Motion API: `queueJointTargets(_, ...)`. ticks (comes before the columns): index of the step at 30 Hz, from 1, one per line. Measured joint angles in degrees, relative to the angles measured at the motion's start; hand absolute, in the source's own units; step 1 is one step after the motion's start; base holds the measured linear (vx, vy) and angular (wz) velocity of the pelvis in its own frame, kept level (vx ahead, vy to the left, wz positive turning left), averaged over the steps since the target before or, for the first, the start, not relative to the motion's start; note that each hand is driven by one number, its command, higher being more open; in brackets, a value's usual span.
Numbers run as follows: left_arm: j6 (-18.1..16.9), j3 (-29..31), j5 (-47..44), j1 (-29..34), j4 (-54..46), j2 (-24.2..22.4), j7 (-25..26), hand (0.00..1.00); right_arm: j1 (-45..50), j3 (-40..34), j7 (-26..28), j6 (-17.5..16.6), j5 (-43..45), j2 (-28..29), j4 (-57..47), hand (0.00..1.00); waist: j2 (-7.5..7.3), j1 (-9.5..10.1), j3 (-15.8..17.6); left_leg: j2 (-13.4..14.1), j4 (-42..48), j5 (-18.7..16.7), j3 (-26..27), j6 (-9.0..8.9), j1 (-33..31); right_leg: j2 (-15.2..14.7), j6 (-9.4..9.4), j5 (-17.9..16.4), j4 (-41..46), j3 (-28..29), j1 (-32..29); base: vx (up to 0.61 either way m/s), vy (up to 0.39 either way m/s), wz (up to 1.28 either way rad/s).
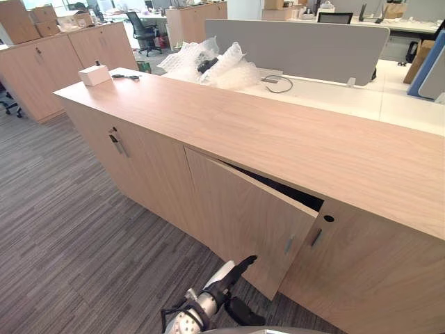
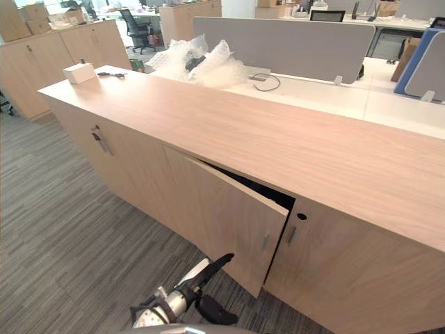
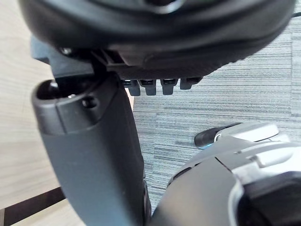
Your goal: Walk over to the cabinet, pick up the folder, carry it to the office cabinet, place the folder inside the office cabinet, then close the office cabinet door
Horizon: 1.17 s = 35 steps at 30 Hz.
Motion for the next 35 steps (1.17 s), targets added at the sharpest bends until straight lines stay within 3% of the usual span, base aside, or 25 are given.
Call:
queueJointTargets(3, 3.1, 5.1, -6.6, 0.8, 7.4, -1.7, -1.7, 1.0, -1.7, -2.6, 0.1, 0.8, -0.1, 1.1, -1.6, 1.0, -0.32, 0.18, 1.6, 0.3, 0.2, -0.8, 4.5, 0.26, -0.8, -1.3, 0.17, -2.8, 6.7, 1.3, -5.7, 0.02, 0.03, -0.65)
queueJointTargets(5, 3.3, 7.2, -9.7, 0.4, 8.1, -1.9, -2.0, 1.0, -2.1, -4.3, 0.3, 1.0, -0.7, 1.4, -2.0, 1.0, -0.68, 0.26, 2.8, 0.3, 0.2, -1.0, 7.2, 0.75, -0.1, -5.7, 0.5, -2.8, 9.3, -8.5, -6.6, 0.04, 0.054, -0.76)
queueJointTargets(6, 3.3, 8.6, -11.8, -0.8, 11.5, -1.7, -1.7, 1.0, -2.2, -4.3, 0.3, 1.0, -1.1, 1.8, -2.0, 1.0, -0.99, 0.03, 2.8, 0.7, 0.4, -1.5, 8.2, 0.42, 0.5, -7.2, 2.42, -1.6, 9.0, -14.0, -5.9, 0.05, 0.036, -0.48)
queueJointTargets(12, 3.2, 12.6, -10.8, -6.0, 23.0, -3.2, -0.7, 1.0, -2.6, -2.5, 0.8, 0.9, -2.2, 1.8, -1.9, 1.0, -0.91, -0.72, 2.7, 5.0, 6.5, -6.2, 11.4, -1.86, -1.1, -2.5, 1.33, 0.8, 3.4, -13.0, -3.9, 0.04, -0.068, -0.35)
queueJointTargets(14, 3.4, 12.8, -8.9, -8.3, 26.6, -4.6, -0.2, 1.0, -2.6, -2.6, 0.8, 0.9, -1.9, 1.2, -1.8, 1.0, 0.36, -1.01, 3.3, 7.7, 17.1, -12.0, 11.5, -2.43, -5.2, -0.5, 1.26, 0.9, 2.7, -13.2, -3.1, 0.04, -0.114, -0.23)
queueJointTargets(17, 3.6, 16.7, -8.3, -9.1, 28.3, -6.9, 0.3, 1.0, -3.0, -2.6, 0.6, 0.6, -1.5, 0.0, -1.9, 1.0, 2.25, -0.95, 4.2, 10.1, 26.7, -15.4, 11.2, -3.0, -8.6, 1.3, 1.16, 0.9, 1.9, -13.1, -1.9, 0.02, -0.065, -0.12)
queueJointTargets(19, 3.6, 19.1, -8.6, -9.1, 28.3, -7.4, 1.0, 1.0, -3.0, -2.6, 0.5, 0.6, -0.2, 0.0, -1.8, 1.0, 2.41, -0.51, 4.9, 9.6, 30.9, -15.4, 8.8, -2.99, -9.7, 1.3, 1.01, 1.0, 1.7, -12.3, -0.9, 0.03, 0.002, -0.14)
queueJointTargets(21, 3.4, 22.7, -10.3, -9.1, 28.2, -8.1, 1.9, 1.0, -3.4, -2.5, 0.2, 0.7, 0.2, -0.1, -1.8, 1.0, 1.99, 1.03, 5.4, 6.9, 35.0, -16.9, 2.3, -3.58, -11.8, 0.2, -0.12, 0.8, 1.7, -10.1, -0.3, 0.01, 0.086, -0.46)
queueJointTargets(22, 3.3, 25.5, -12.2, -8.9, 28.0, -8.9, 2.6, 1.0, -4.3, -2.5, -0.1, 0.7, 0.4, -0.4, -1.8, 1.0, 2.5, 2.0, 5.7, 4.6, 32.0, -18.2, -3.9, -4.51, -11.4, -0.4, -0.16, 0.8, 2.2, -8.3, -0.7, -0.02, 0.169, -0.75)
queueJointTargets(23, 3.4, 27.7, -13.4, -8.1, 28.2, -9.5, 3.4, 1.0, -4.9, -2.6, 0.1, 0.6, 0.4, -0.8, -1.8, 1.0, 3.16, 2.32, 5.5, 3.3, 26.2, -16.6, -8.0, -4.6, -10.1, -0.3, -0.05, 0.8, 2.6, -6.9, -1.3, -0.01, 0.183, -0.74)
queueJointTargets(24, 3.3, 28.5, -13.7, -7.8, 28.7, -9.7, 3.6, 1.0, -5.2, -2.6, 0.1, 0.5, 0.6, -0.9, -1.8, 1.0, 3.48, 2.48, 5.5, 3.6, 24.8, -15.7, -8.3, -2.53, -9.6, 0.0, 0.29, 0.9, 2.4, -6.2, -1.4, 0.01, 0.183, -0.6)
queueJointTargets(25, 3.6, 30.6, -15.0, -7.7, 29.3, -9.8, 4.0, 1.0, -6.0, -2.3, 0.1, 0.4, 0.7, -0.2, -2.1, 1.0, 2.82, 2.81, 5.1, 3.3, 24.6, -15.4, -7.0, -1.83, -9.1, -0.3, 1.11, 1.6, 1.2, -5.5, -1.2, 0.03, 0.136, -0.41)
queueJointTargets(27, 3.7, 33.6, -16.3, -7.4, 29.4, -9.5, 5.2, 1.0, -6.1, 1.4, 0.3, 0.1, 1.5, 1.6, -3.3, 1.0, 0.99, 3.25, 4.5, 2.7, 24.0, -15.4, -5.1, -1.74, -8.9, -1.3, 1.62, 2.1, 0.6, -4.6, -1.3, 0.05, 0.162, -0.36)
queueJointTargets(29, 3.6, 35.1, -17.6, -6.9, 29.4, -9.8, 5.5, 1.0, -6.1, 2.0, 0.5, -0.1, 2.5, 2.8, -3.4, 1.0, 0.09, 3.42, 3.9, 2.1, 23.1, -15.2, -4.5, -1.39, -8.0, -2.0, 1.86, 2.3, 0.0, -4.3, -0.9, 0.03, 0.109, -0.15)
queueJointTargets(31, 3.4, 35.3, -18.4, -6.5, 29.4, -10.2, 6.0, 1.0, -5.5, 2.6, 0.6, -0.7, 2.6, 3.0, -3.5, 1.0, -0.16, 3.51, 3.1, 1.3, 20.5, -14.3, -4.2, 0.0, -6.2, -2.9, 2.38, 2.6, -1.0, -4.3, -0.1, 0.02, 0.075, -0.05)
queueJointTargets(35, 3.3, 38.7, -22.3, -5.7, 30.1, -11.2, 6.6, 1.0, -4.5, 2.4, 0.5, -0.8, 4.3, 3.5, -3.6, 1.0, -0.31, 3.45, 2.1, 0.8, 15.8, -12.1, -4.1, 0.01, -4.2, -3.7, 2.77, 3.2, -2.3, -4.5, 0.3, 0.01, 0.013, -0.02)
